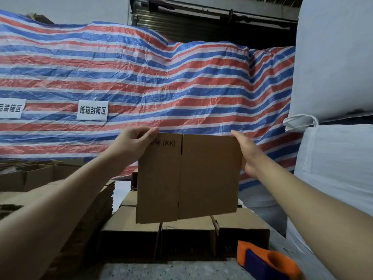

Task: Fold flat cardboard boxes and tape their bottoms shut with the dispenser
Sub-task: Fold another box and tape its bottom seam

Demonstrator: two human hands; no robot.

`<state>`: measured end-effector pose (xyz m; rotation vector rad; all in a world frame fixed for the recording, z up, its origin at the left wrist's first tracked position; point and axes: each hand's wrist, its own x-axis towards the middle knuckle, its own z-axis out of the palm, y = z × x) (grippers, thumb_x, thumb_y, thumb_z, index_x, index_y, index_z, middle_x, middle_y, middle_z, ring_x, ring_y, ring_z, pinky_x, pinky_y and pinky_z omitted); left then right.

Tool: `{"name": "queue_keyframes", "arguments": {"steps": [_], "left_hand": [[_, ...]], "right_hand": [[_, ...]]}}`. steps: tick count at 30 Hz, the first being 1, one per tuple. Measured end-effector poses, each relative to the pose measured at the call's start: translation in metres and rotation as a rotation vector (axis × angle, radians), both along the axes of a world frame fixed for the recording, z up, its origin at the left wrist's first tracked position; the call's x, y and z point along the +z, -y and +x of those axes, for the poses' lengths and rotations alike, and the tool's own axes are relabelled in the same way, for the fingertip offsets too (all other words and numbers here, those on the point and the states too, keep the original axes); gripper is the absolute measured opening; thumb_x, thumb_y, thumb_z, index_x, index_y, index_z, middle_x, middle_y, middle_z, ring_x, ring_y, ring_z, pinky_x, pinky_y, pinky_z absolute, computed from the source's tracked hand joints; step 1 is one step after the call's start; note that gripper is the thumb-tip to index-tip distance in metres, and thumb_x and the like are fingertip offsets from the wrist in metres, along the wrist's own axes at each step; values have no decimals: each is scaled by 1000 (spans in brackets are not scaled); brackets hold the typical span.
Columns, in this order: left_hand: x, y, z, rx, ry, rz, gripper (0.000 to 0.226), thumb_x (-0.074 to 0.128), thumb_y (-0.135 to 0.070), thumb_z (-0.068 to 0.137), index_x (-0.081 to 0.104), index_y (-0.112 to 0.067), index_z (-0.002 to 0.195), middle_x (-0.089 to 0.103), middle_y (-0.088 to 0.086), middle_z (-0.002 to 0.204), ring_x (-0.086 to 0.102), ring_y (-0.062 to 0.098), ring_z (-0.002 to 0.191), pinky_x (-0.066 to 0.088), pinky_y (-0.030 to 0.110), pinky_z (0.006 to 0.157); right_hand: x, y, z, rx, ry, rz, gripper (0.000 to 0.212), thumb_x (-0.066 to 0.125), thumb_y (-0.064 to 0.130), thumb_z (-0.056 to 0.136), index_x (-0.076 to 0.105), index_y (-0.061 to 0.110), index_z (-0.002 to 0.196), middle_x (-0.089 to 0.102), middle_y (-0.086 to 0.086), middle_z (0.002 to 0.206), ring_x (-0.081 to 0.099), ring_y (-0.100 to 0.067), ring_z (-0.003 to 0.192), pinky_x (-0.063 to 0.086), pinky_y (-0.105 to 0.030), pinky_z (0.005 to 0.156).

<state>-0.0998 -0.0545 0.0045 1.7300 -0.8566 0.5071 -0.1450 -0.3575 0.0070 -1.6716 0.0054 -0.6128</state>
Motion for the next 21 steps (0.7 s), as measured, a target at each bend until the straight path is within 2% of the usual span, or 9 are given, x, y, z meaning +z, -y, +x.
{"name": "queue_keyframes", "arguments": {"steps": [3,5,8,9,11,13,16,18,21], "left_hand": [[-30,9,12,47,-114,44,37,51,-60,85,70,-28,89,69,-12,73,62,7,75,47,23,61],[-56,21,20,111,-219,22,35,54,-59,89,69,-28,88,70,-8,82,64,11,81,49,24,62],[-99,39,25,156,-423,-105,36,61,-58,88,69,-23,87,71,-1,91,64,15,91,54,35,80],[-112,43,24,140,-484,-161,36,62,-57,88,69,-22,88,72,1,93,64,17,92,53,37,84],[-134,50,20,123,-548,-248,34,63,-54,89,68,-21,90,72,2,92,65,16,90,51,32,74],[-151,55,16,152,-544,-289,33,61,-53,90,67,-22,89,72,1,88,65,15,86,48,29,66],[-169,59,11,158,-546,-317,34,58,-53,93,67,-19,91,71,1,83,65,16,83,44,28,61],[-174,61,11,152,-563,-316,35,56,-52,94,67,-18,91,70,2,81,64,17,81,42,28,60],[-173,63,14,198,-580,-313,32,56,-49,95,65,-18,94,69,4,85,64,19,85,47,32,66]], "right_hand": [[-34,4,-15,-90,0,28,47,46,64,97,71,27,111,78,3,98,76,-14,86,61,-32,65],[-60,5,-20,-154,-18,46,44,48,60,99,72,23,108,79,3,91,76,-13,79,58,-27,58],[-102,4,-24,-215,-70,141,38,55,50,99,72,17,102,78,-3,83,76,-15,69,57,-26,53],[-114,3,-26,-217,-95,172,36,57,48,98,72,15,102,78,-5,83,76,-16,67,57,-26,52],[-133,2,-28,-211,-129,208,36,58,46,97,72,13,101,78,-6,80,75,-18,66,56,-27,49],[-148,3,-27,-212,-147,202,36,58,47,97,73,14,100,78,-5,78,75,-16,64,52,-24,47],[-168,5,-25,-225,-171,178,36,56,46,98,73,14,101,78,-7,83,74,-18,68,53,-25,51],[-175,8,-25,-215,-190,163,36,55,47,98,73,16,102,78,-7,85,74,-18,71,54,-28,57],[-170,17,-29,-65,-227,161,37,57,45,97,75,15,108,78,-9,97,76,-19,80,55,-29,62]]}}
